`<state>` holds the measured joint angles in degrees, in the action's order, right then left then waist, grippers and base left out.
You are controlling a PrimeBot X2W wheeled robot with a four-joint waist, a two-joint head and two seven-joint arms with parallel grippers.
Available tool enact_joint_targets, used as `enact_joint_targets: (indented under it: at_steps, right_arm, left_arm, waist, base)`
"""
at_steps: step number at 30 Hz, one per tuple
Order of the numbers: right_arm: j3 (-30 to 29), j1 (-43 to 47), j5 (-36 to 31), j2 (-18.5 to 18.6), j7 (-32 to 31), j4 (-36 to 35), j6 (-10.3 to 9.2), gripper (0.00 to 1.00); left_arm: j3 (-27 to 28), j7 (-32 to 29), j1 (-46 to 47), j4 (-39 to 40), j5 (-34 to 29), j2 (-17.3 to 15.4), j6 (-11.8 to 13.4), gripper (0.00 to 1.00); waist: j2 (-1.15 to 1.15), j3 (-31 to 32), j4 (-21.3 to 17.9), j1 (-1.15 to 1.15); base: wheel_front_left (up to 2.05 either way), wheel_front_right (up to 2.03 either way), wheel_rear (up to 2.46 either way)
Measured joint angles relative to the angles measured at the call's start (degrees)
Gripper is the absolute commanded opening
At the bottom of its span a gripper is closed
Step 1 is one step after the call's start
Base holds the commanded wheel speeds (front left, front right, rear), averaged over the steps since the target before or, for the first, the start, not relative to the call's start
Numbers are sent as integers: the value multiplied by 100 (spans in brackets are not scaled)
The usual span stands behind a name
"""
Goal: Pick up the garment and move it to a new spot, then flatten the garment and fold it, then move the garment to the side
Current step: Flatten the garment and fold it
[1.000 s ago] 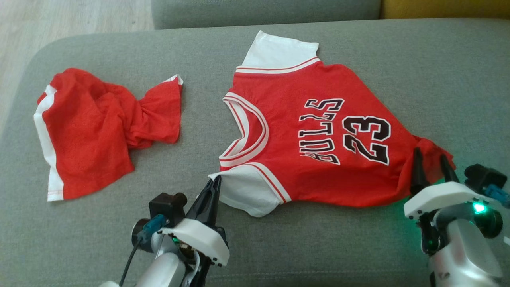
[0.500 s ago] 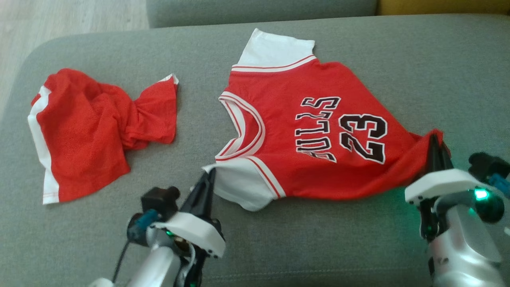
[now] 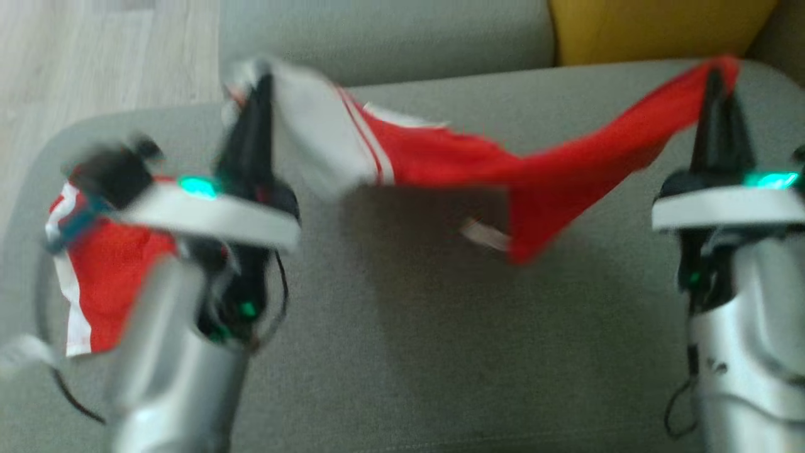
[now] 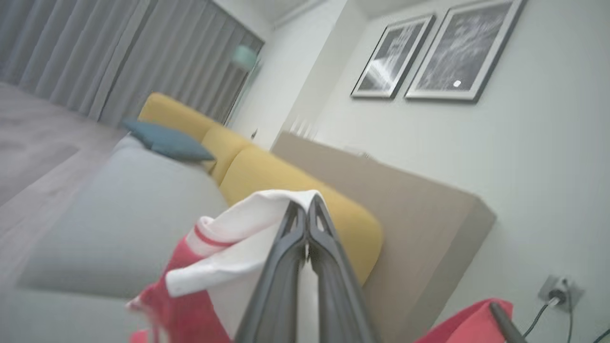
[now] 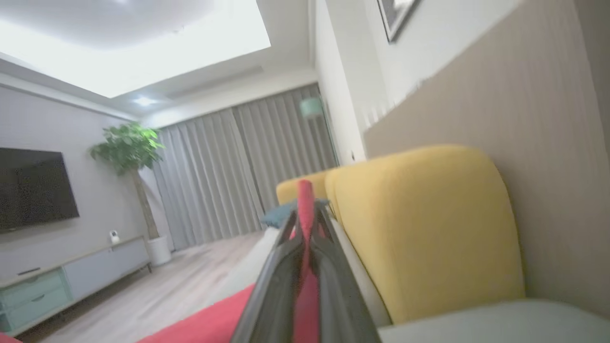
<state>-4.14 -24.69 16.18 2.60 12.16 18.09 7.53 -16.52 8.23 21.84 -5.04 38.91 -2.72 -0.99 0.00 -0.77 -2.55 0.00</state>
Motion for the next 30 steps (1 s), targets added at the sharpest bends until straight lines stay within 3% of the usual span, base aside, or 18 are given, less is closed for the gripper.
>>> enact_joint_targets:
  at_steps: [9,13,16,19,23,27,30]
  right_arm:
    - [86,-641,79,11,-521,-1804,0,0]
    - [-146,-574,91,16,-960,-2463,0,0]
    - [-240,-448,85,19,-1301,-2666,0,0]
    - [-335,-414,23,18,-1599,-2520,0,0]
    - [-519,-776,-73,16,-1800,-1797,0,0]
    - [-619,-2113,-478,59,-1659,-855,0,0]
    - [-681,-3517,-580,333,-1334,71,0,0]
  left_arm:
    - [450,-804,1197,1574,582,19,438,0]
    - [561,-1285,1295,2140,783,14,848,0]
    - [633,-1594,1397,2146,856,-29,1126,0]
    - [606,-1940,1612,1841,856,-112,1254,0]
    - [675,-2256,2023,987,1062,-107,1472,0]
    - [761,-2249,3158,-89,985,-170,1401,0]
    - [708,-1933,4385,-925,660,-261,1084,0]
  waist:
    - [0,405,-199,0]
    - [0,469,-264,0]
    - [0,397,-283,0]
    - [0,265,-305,0]
    - [0,-29,-323,0]
    - [0,-553,-311,0]
    - [0,-1052,-269,0]
  base:
    - [0,0,0]
    - [0,0,0]
    - [0,0,0]
    - [0,0,0]
    - [0,0,0]
    - [0,0,0]
    - [0,0,0]
